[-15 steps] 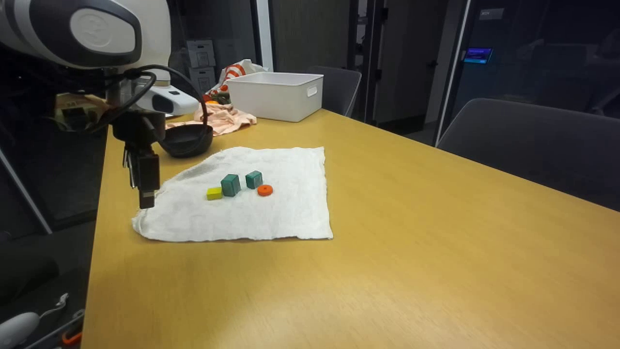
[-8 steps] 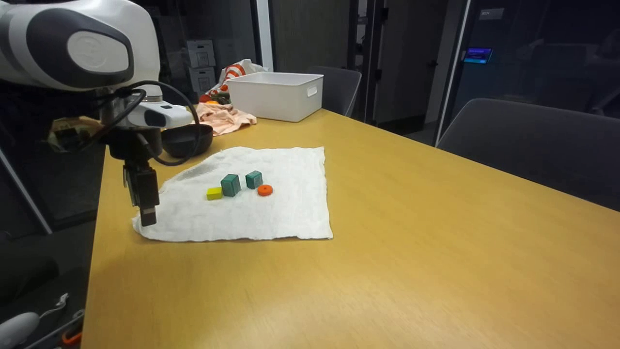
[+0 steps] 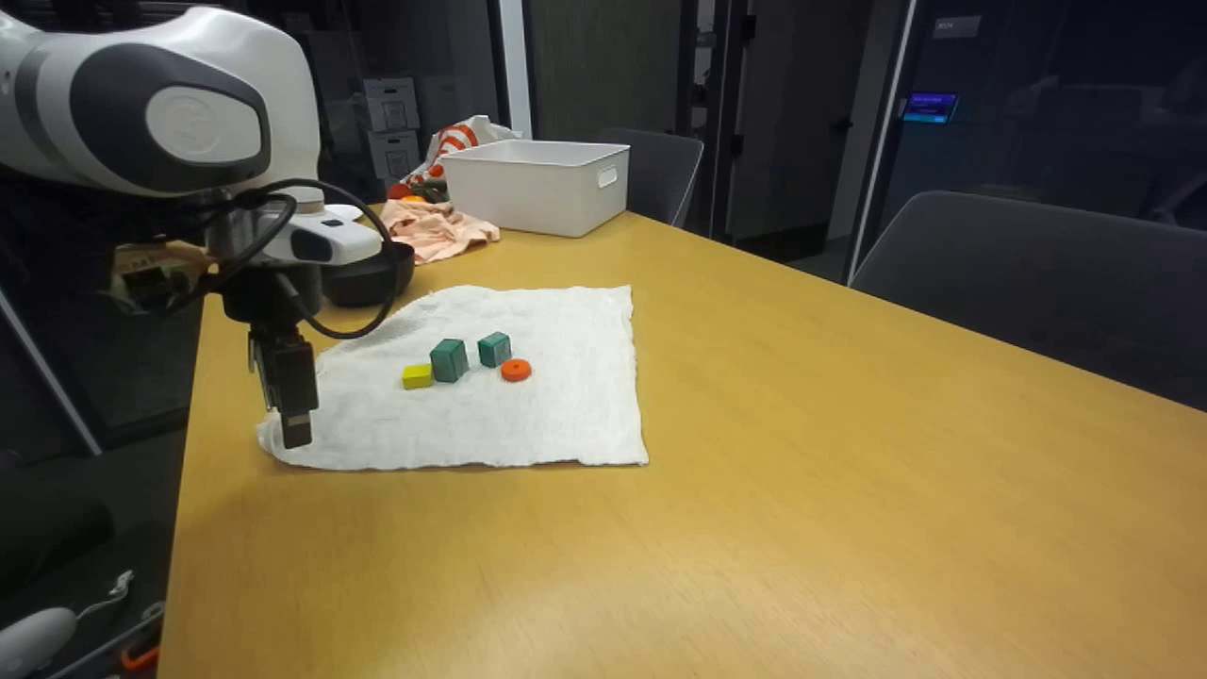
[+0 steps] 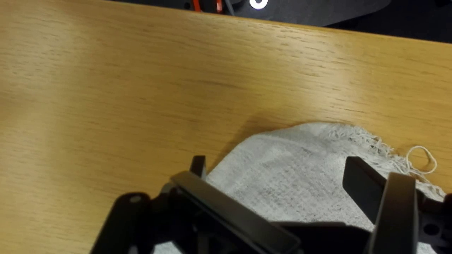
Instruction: Wrap up the blocks on the white towel
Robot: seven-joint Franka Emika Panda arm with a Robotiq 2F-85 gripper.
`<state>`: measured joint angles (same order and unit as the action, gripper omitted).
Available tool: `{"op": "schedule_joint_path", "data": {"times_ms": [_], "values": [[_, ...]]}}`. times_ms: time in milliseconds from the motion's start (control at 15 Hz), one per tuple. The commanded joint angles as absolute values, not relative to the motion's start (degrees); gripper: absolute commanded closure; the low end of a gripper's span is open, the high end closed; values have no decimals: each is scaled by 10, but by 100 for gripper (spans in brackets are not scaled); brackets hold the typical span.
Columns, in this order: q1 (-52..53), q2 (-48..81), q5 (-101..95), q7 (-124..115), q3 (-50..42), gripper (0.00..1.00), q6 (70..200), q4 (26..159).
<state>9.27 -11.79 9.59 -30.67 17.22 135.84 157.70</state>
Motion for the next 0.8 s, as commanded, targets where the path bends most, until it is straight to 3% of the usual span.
{"op": "schedule_joint_path", "data": {"times_ms": [0,600,667,733], "values": [[96,-105,92,-319,165,0,1366,1575],[110,-47,192,-237,141,0,1434,1578],[109,-42,189,-236,140,23,1439,1578],[110,-37,188,-236,140,26,1445,1578]]}}
